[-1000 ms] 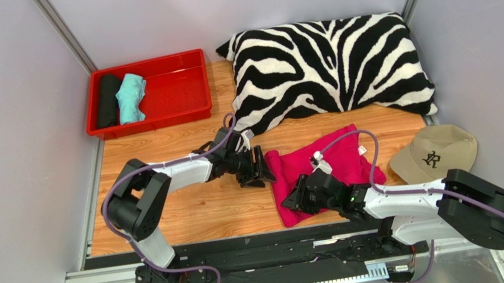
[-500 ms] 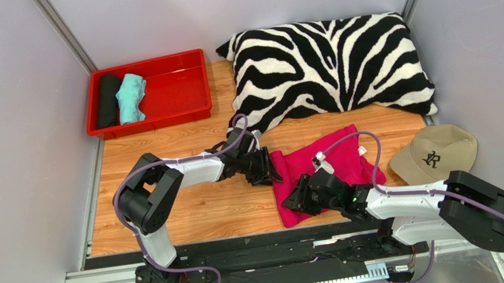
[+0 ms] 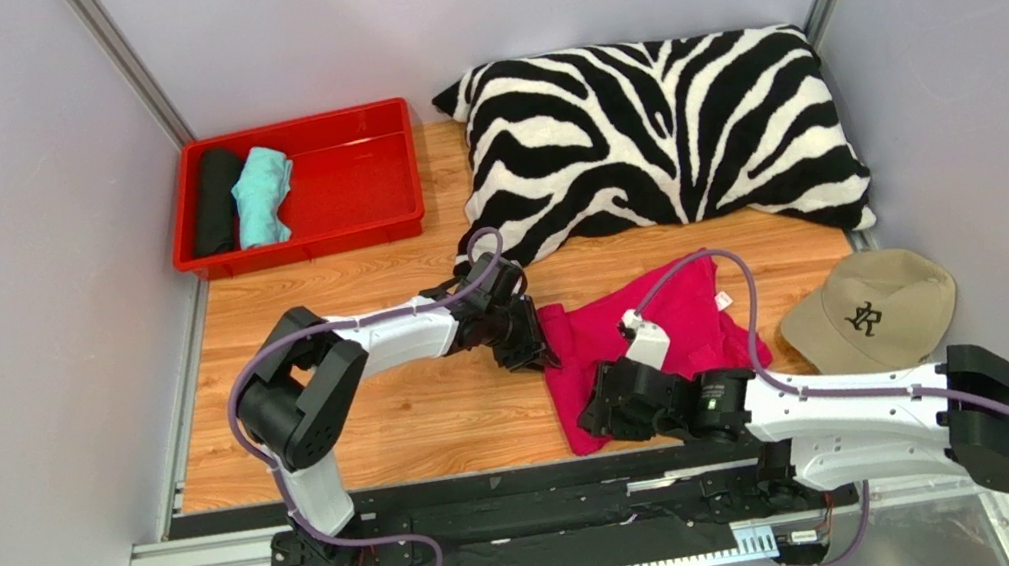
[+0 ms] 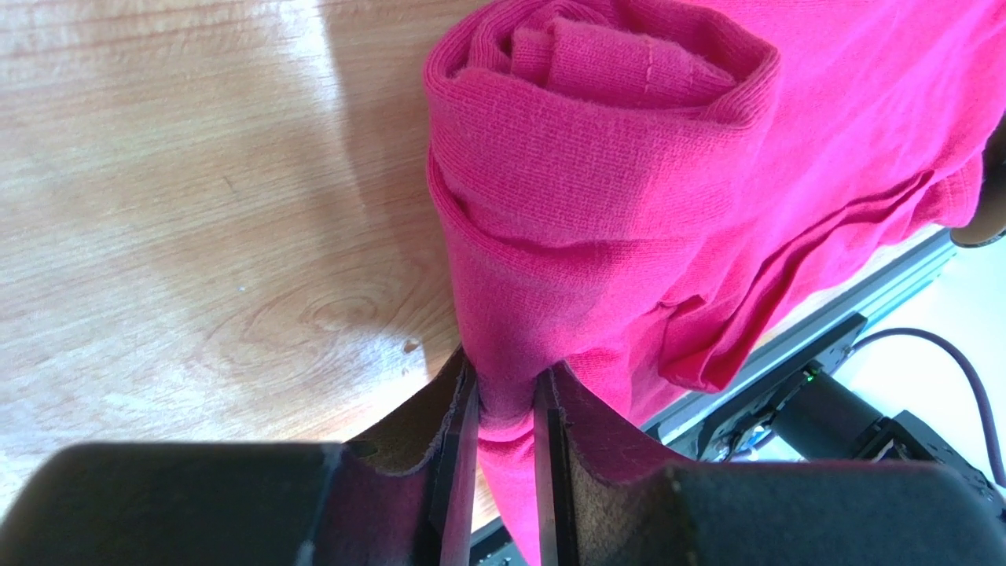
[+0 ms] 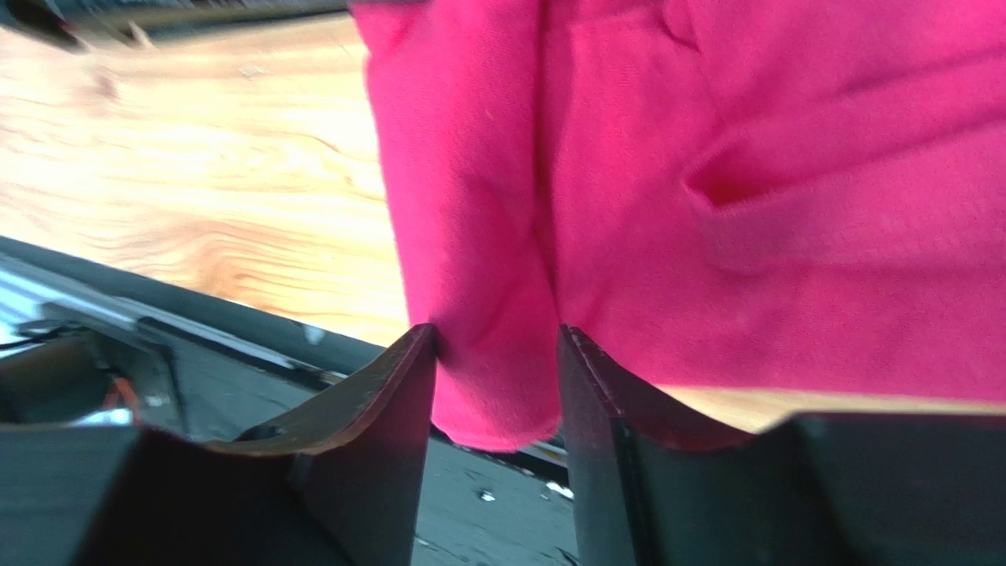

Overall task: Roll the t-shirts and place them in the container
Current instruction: Roll the T-shirt to the center of the board.

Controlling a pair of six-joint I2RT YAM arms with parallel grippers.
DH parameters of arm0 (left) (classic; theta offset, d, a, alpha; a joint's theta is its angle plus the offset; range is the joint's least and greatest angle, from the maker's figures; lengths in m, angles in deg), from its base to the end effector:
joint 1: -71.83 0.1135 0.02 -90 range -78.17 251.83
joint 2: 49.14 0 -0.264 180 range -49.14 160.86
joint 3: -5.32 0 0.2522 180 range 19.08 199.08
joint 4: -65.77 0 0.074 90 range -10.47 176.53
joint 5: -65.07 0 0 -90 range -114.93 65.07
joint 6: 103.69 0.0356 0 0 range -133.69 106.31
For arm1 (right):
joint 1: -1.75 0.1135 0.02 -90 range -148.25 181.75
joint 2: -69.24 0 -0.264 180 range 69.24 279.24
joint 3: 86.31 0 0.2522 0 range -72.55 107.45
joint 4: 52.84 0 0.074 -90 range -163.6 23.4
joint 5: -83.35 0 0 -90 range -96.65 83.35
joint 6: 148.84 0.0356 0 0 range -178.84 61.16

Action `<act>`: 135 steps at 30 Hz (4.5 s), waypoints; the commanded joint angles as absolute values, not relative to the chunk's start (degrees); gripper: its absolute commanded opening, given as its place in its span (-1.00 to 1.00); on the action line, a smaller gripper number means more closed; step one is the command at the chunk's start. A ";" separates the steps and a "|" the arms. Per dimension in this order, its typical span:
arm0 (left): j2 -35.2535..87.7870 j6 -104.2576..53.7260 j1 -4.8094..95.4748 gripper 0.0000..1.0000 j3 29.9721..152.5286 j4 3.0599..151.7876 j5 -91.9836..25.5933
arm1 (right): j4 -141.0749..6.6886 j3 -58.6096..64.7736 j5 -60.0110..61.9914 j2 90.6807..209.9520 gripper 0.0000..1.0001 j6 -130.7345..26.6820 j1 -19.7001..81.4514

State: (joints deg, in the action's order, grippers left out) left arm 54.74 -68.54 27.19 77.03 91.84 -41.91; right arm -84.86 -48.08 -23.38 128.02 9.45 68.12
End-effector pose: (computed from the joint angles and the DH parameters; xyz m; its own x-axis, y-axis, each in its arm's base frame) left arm 0.2444 -0.2559 0.1436 -0.9872 -0.1242 -0.1000 -0.0448 0.8181 -0.5733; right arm 0.0835 0.1654 0.1649 -0.8677 0.2364 -0.4372 -0.0029 0.8772 0.4801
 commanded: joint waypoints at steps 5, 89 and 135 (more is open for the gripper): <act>54.75 -67.30 26.66 -0.46 77.44 101.41 -36.36 | -89.19 -48.21 -29.33 132.60 -0.60 14.63 71.79; 39.81 -61.85 30.17 0.23 75.07 103.79 -44.27 | -80.15 -37.56 -27.23 146.50 -0.40 -3.12 75.23; 49.91 -64.40 27.36 -0.88 78.32 107.30 -41.37 | -103.23 -29.27 -41.61 136.52 0.16 -0.48 75.83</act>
State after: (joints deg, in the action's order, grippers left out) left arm 51.06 -66.74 27.30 76.71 99.56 -42.47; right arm -87.42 -39.95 -24.98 129.94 2.17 70.43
